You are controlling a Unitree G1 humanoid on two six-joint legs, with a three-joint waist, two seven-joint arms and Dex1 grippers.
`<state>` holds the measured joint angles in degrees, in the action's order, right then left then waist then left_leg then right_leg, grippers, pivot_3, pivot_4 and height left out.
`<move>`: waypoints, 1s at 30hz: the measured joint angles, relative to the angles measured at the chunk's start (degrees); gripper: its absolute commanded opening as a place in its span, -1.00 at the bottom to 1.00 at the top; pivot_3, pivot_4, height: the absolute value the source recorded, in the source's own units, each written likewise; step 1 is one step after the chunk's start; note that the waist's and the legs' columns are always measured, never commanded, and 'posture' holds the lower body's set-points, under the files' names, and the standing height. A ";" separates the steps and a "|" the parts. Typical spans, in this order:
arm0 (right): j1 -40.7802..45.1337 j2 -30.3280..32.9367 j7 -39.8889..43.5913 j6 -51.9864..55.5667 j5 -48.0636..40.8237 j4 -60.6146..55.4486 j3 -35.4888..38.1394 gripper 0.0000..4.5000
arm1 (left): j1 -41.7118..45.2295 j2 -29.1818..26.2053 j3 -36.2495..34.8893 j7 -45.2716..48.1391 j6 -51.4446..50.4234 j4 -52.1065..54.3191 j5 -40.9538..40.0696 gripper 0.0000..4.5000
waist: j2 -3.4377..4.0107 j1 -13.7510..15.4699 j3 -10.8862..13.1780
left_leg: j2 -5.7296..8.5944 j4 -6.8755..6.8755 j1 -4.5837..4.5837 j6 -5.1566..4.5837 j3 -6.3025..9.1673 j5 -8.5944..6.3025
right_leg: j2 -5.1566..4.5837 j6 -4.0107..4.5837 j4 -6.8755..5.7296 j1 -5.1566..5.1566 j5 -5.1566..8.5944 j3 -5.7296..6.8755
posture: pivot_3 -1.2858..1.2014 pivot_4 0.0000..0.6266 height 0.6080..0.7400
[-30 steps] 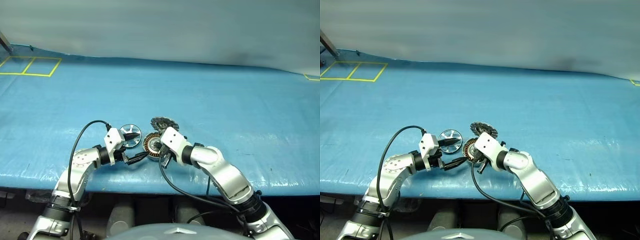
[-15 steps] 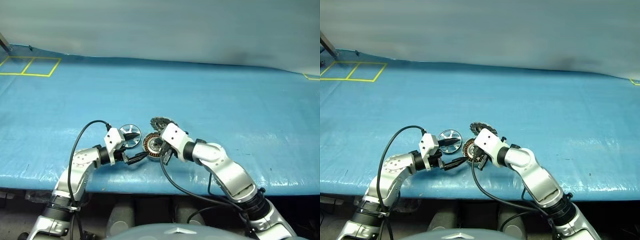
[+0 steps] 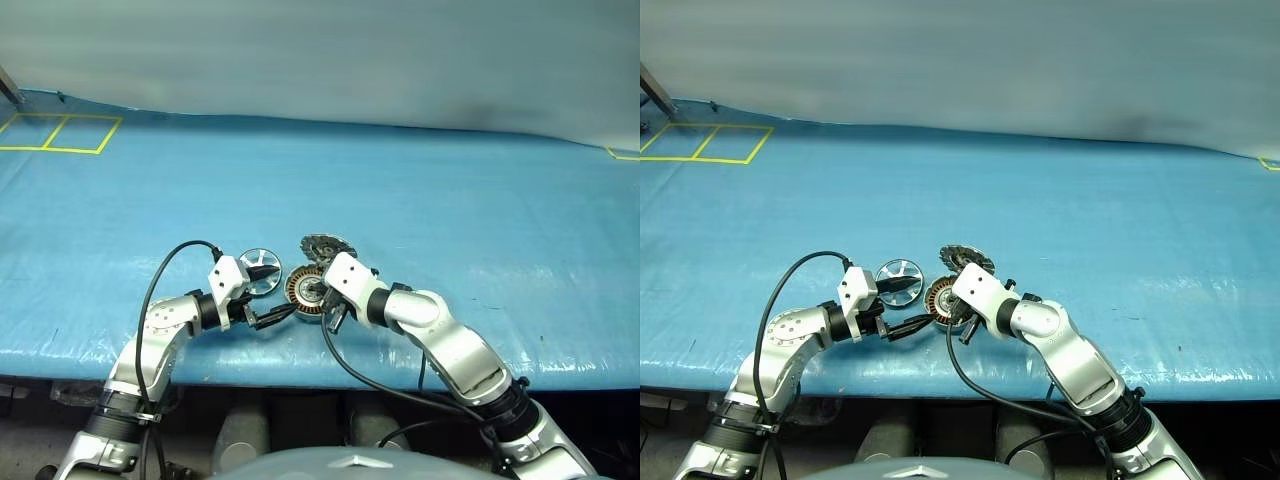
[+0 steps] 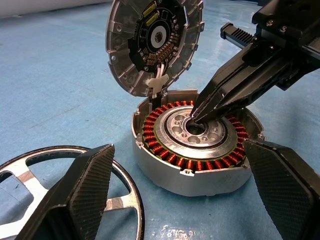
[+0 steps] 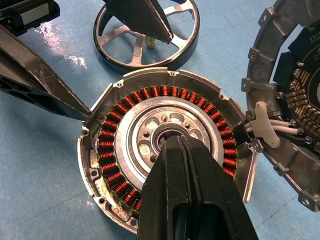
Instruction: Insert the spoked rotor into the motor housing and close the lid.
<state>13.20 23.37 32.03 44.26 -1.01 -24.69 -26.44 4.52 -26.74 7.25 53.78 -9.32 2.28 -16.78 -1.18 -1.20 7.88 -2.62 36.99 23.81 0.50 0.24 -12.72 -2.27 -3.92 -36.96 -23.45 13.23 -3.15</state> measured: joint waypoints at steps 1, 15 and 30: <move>0.01 0.00 -0.01 -0.06 0.04 0.08 0.00 -0.98 | 0.00 0.00 0.00 0.00 0.00 0.00 0.00 1.00 | 0.00 0.00 0.00 | 0.00 0.00 0.00 0.00 0.00 0.00 | 0.00 0.00 0.00 0.00 0.00 0.00 | 0.03 -0.52 1.00; -0.01 -1.48 -1.01 -0.11 -0.48 1.87 0.68 -0.98 | -0.02 0.00 0.00 0.00 0.00 0.00 0.01 1.00 | 0.00 0.03 -0.01 | 0.00 0.05 -0.12 0.00 0.01 0.00 | -0.01 0.00 0.01 0.05 0.00 0.00 | 0.03 -0.52 1.00; -1.76 -3.64 -0.17 0.87 -6.59 -1.87 5.22 -0.98 | 0.12 -0.45 -1.93 0.46 -2.00 0.51 -3.56 1.00 | 0.05 -0.09 0.11 | 0.00 0.00 0.08 0.00 0.02 0.00 | 0.01 -0.01 -0.01 -0.08 -0.01 -0.01 | 0.03 -0.52 1.00</move>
<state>11.44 19.72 31.86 45.13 -7.60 -26.56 -21.22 4.65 -27.19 5.32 54.23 -11.32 2.79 -20.34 -1.13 -1.29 8.00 -2.62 36.99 23.89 0.50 0.25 -12.72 -2.26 -3.94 -36.96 -23.53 13.22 -3.16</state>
